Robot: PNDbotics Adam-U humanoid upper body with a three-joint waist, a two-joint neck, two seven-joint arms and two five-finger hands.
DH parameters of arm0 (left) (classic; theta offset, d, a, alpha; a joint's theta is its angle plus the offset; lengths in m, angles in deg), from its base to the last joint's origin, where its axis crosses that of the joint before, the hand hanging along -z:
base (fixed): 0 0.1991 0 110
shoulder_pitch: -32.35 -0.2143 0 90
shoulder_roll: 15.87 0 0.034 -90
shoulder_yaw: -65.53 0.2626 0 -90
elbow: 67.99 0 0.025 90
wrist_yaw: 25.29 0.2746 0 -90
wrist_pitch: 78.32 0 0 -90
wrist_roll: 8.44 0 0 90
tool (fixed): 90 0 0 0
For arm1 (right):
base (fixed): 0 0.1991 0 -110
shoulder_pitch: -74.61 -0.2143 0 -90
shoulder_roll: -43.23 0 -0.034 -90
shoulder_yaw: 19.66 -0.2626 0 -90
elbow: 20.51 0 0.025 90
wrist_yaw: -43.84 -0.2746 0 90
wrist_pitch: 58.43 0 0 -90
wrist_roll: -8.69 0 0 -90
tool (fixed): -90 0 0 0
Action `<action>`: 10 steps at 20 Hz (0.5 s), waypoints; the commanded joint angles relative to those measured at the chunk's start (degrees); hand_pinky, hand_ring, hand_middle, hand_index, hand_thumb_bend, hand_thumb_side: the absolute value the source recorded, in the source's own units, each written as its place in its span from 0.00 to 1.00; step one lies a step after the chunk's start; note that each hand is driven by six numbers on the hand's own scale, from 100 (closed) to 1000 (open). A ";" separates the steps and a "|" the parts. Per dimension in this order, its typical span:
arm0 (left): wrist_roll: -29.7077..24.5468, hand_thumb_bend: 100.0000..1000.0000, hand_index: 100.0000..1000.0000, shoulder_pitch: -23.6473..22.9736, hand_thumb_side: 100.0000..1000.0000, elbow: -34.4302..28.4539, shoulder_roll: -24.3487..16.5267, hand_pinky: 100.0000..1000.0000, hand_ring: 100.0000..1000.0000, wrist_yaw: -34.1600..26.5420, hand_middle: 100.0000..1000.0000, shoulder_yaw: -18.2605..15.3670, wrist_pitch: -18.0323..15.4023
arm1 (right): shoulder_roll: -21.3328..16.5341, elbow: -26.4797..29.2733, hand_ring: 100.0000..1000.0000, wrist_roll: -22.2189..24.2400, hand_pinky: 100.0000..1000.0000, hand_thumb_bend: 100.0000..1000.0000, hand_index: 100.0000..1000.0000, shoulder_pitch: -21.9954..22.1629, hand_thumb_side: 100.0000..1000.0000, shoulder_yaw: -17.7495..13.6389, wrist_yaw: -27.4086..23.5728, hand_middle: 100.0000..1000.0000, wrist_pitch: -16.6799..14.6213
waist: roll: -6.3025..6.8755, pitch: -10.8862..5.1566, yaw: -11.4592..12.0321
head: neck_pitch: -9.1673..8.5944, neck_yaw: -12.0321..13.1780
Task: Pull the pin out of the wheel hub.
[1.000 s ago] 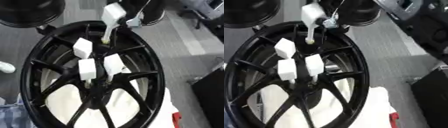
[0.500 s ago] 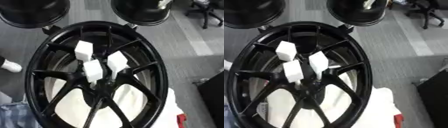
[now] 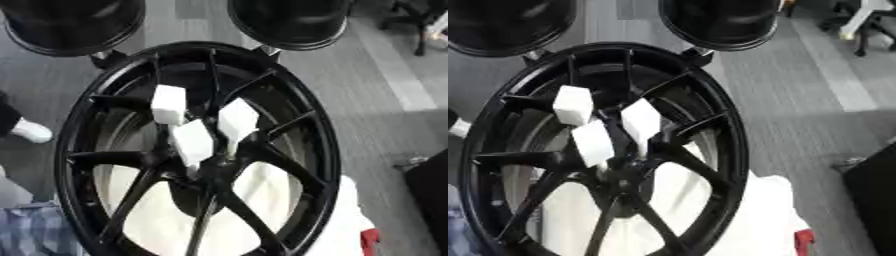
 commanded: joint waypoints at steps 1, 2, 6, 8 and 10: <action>0.25 0.00 0.82 0.77 0.83 -1.05 -2.27 0.77 0.77 -0.22 0.67 -0.81 -0.03 | -3.99 -1.29 0.80 -1.76 0.82 0.39 0.79 2.60 0.00 -2.80 3.31 0.72 0.67 | 0.14 -1.04 0.28 | 0.28 -0.37; 0.20 0.00 0.82 0.81 0.83 -1.02 -2.19 0.77 0.77 -0.18 0.67 -0.76 0.00 | -4.05 -1.49 0.85 -1.64 0.84 0.37 0.82 3.66 0.00 -3.18 4.34 0.80 1.00 | 0.17 -1.06 0.38 | 0.28 -0.48; 0.13 0.00 0.82 0.74 0.84 -0.84 -2.09 0.77 0.77 -0.14 0.67 -0.72 0.07 | -3.44 -3.14 0.91 -0.33 0.87 0.32 0.86 4.62 0.00 -4.58 8.52 0.88 2.48 | 0.20 -1.03 0.46 | 0.28 -0.53; 0.14 0.00 0.82 0.64 0.84 -0.75 -2.04 0.77 0.77 -0.17 0.67 -0.72 0.08 | -2.87 -3.29 0.90 -0.16 0.87 0.33 0.86 4.45 0.00 -5.17 10.60 0.87 2.50 | 0.19 -1.01 0.44 | 0.28 -0.39; 0.11 0.00 0.82 0.55 0.84 -0.66 -2.00 0.77 0.77 -0.20 0.67 -0.67 0.09 | -2.17 -2.56 0.88 -0.46 0.86 0.35 0.85 4.02 0.00 -5.68 12.59 0.85 2.11 | 0.19 -1.03 0.43 | 0.28 -0.38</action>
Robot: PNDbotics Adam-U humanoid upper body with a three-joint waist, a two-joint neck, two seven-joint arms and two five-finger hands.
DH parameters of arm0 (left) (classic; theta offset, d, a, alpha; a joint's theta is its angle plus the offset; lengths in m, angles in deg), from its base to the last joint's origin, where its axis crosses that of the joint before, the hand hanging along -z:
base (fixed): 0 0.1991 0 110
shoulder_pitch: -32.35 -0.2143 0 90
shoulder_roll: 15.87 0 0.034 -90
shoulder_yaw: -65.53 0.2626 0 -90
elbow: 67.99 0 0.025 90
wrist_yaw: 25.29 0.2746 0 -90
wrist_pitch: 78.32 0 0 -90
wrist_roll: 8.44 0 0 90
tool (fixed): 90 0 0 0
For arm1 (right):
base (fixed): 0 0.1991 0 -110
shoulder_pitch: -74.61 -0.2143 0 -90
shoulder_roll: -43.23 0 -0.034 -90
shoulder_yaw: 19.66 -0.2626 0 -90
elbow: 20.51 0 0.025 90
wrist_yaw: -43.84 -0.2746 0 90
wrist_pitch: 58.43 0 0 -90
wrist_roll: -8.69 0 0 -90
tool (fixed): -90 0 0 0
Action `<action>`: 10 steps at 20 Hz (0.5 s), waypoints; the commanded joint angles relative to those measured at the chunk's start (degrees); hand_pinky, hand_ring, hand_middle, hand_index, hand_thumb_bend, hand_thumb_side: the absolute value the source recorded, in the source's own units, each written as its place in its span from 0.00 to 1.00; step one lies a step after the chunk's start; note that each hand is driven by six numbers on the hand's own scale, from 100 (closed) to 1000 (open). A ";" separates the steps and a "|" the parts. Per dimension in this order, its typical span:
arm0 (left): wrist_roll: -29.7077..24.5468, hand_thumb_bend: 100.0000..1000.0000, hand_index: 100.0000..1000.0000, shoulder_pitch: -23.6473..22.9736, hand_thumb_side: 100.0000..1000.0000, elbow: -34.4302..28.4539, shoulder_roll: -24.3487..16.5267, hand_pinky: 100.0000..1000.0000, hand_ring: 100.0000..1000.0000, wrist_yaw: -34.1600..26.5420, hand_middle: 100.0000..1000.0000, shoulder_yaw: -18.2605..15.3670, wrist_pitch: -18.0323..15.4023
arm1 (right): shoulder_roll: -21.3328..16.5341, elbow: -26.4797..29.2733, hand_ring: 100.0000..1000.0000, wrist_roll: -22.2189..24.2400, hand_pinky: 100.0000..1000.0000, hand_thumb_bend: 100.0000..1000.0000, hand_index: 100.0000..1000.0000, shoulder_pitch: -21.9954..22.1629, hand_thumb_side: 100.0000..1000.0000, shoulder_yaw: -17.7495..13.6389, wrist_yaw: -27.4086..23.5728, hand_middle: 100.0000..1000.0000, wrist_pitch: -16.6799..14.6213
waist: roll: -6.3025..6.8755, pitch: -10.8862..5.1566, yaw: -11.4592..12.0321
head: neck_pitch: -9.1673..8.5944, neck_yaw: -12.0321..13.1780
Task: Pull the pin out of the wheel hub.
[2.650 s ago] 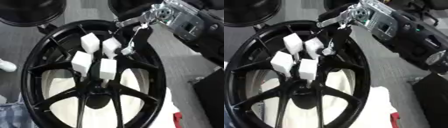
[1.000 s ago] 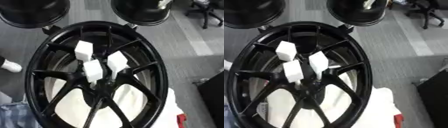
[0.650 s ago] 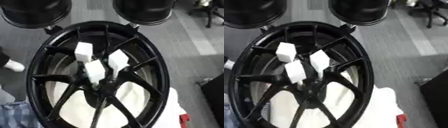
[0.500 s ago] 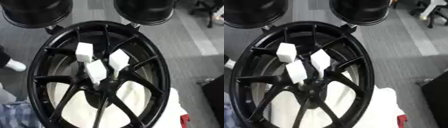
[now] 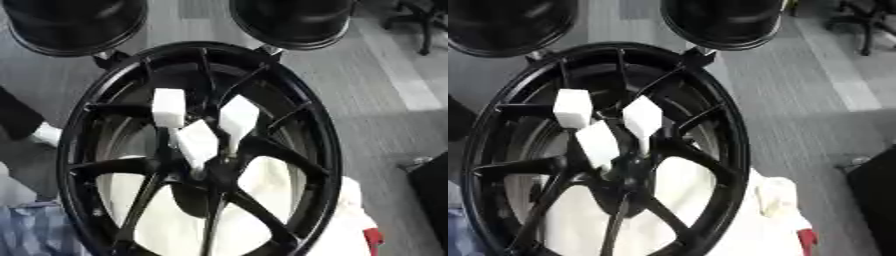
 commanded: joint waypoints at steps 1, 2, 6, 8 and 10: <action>0.10 0.00 0.82 0.52 0.84 -0.59 -1.99 0.77 0.77 -0.10 0.67 -0.60 0.08 | -1.37 1.20 0.87 -0.72 0.86 0.33 0.85 -1.27 0.00 -1.84 3.26 0.84 -0.18 | 0.00 -1.05 -0.09 | 0.28 -0.04; 0.10 0.00 0.82 0.50 0.84 -0.58 -1.99 0.77 0.77 -0.10 0.66 -0.60 0.07 | -1.16 2.17 0.84 -1.45 0.85 0.18 0.84 -1.71 0.07 -2.06 3.87 0.81 -0.18 | 0.02 -1.09 -0.10 | 0.28 -0.03; 0.00 0.00 0.82 0.50 0.84 -0.64 -1.94 0.77 0.77 -0.12 0.66 -0.49 0.00 | -0.05 7.75 0.79 -5.14 0.84 0.00 0.82 -3.76 0.12 -1.63 2.28 0.75 -0.90 | 0.20 -1.24 -0.12 | 0.28 -0.11; -0.12 0.00 0.82 0.58 0.84 -0.71 -1.87 0.77 0.77 -0.09 0.66 -0.36 -0.01 | 0.40 10.90 0.79 -6.62 0.84 0.00 0.81 -4.59 0.18 0.05 0.44 0.75 -2.24 | 0.29 -1.30 -0.03 | 0.28 -0.21; -0.25 0.00 0.82 0.67 0.84 -0.76 -1.80 0.77 0.77 -0.03 0.66 -0.23 0.00 | 0.60 14.08 0.79 -6.45 0.84 0.00 0.81 -5.48 0.19 1.77 -1.50 0.75 -3.43 | 0.34 -1.34 0.02 | 0.28 -0.29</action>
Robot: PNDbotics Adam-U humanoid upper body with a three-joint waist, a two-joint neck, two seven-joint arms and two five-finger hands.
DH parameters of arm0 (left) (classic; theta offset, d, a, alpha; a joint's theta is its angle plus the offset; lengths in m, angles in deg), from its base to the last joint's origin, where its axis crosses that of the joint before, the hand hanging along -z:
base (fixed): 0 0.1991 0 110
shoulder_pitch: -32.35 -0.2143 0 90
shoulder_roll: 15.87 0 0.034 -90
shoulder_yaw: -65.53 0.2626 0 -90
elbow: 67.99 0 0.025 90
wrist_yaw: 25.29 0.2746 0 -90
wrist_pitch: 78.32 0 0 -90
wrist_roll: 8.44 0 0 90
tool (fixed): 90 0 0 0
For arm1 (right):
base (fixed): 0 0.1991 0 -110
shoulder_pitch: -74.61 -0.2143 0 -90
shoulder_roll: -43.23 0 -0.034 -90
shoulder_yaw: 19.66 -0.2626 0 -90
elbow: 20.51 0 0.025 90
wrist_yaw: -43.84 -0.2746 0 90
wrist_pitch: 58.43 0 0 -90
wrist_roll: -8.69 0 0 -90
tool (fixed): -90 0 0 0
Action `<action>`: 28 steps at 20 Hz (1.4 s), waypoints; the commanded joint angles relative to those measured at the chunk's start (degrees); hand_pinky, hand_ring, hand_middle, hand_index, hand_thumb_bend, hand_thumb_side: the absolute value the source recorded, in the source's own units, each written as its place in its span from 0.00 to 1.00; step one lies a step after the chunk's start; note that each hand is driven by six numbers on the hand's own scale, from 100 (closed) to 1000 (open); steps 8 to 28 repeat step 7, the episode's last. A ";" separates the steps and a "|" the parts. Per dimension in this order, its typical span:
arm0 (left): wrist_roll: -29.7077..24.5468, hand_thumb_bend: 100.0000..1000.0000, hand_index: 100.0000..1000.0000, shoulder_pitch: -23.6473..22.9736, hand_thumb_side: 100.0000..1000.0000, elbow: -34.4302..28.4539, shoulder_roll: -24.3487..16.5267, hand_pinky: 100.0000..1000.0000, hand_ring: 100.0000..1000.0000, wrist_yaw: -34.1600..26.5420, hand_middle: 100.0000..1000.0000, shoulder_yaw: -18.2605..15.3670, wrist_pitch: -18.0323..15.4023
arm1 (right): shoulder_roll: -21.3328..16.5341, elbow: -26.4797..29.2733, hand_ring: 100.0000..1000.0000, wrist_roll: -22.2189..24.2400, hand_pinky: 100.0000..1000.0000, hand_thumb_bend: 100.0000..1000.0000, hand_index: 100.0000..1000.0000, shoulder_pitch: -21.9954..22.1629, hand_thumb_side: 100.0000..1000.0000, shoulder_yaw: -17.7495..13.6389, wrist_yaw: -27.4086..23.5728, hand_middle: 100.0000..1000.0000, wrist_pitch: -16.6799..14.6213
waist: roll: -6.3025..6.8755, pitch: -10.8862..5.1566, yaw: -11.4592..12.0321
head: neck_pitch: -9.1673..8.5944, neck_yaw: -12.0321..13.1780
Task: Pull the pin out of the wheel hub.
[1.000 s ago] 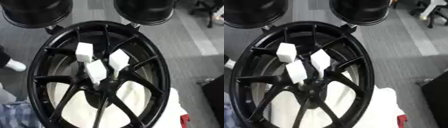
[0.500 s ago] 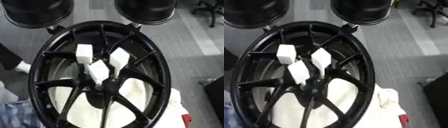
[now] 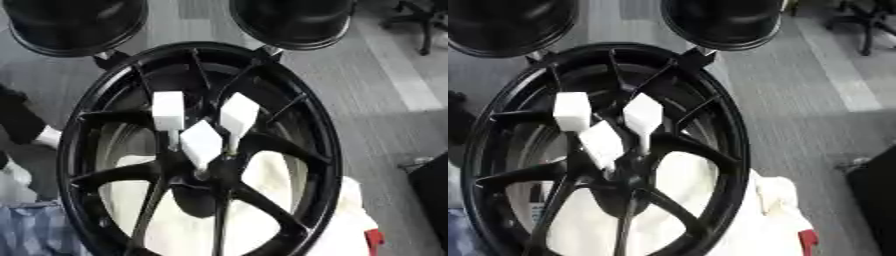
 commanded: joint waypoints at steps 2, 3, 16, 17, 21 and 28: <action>-0.35 0.00 0.82 1.06 0.84 -0.89 -1.69 0.77 0.77 0.04 0.66 -0.08 0.00 | -1.49 7.04 0.80 0.68 0.84 0.00 0.81 -2.48 0.16 2.62 -4.00 0.75 -2.32 | 0.07 -1.29 0.08 | 0.28 -0.37; -0.45 0.00 0.82 1.12 0.84 -0.91 -1.64 0.77 0.77 0.07 0.66 0.02 -0.01 | -1.49 8.59 0.80 1.52 0.84 0.00 0.81 -3.09 0.16 3.48 -4.95 0.75 -2.72 | 0.09 -1.30 0.10 | 0.28 -0.44; -0.74 0.00 0.82 1.31 0.83 -1.27 -1.55 0.77 0.77 0.13 0.66 0.33 -0.18 | -1.89 14.77 0.80 5.01 0.85 0.00 0.80 -5.24 0.18 6.16 -7.54 0.73 -2.87 | 0.04 -1.32 0.21 | 0.28 -0.71; -0.74 0.00 0.82 1.31 0.83 -1.27 -1.55 0.77 0.77 0.13 0.66 0.33 -0.18 | -1.89 14.77 0.80 5.01 0.85 0.00 0.80 -5.24 0.18 6.16 -7.54 0.73 -2.87 | 0.04 -1.32 0.21 | 0.28 -0.71; -0.74 0.00 0.82 1.31 0.83 -1.27 -1.55 0.77 0.77 0.13 0.66 0.33 -0.18 | -1.89 14.77 0.80 5.01 0.85 0.00 0.80 -5.24 0.18 6.16 -7.54 0.73 -2.87 | 0.04 -1.32 0.21 | 0.28 -0.71; -0.74 0.00 0.82 1.31 0.83 -1.27 -1.55 0.77 0.77 0.13 0.66 0.33 -0.18 | -1.89 14.77 0.80 5.01 0.85 0.00 0.80 -5.24 0.18 6.16 -7.54 0.73 -2.87 | 0.04 -1.32 0.21 | 0.28 -0.71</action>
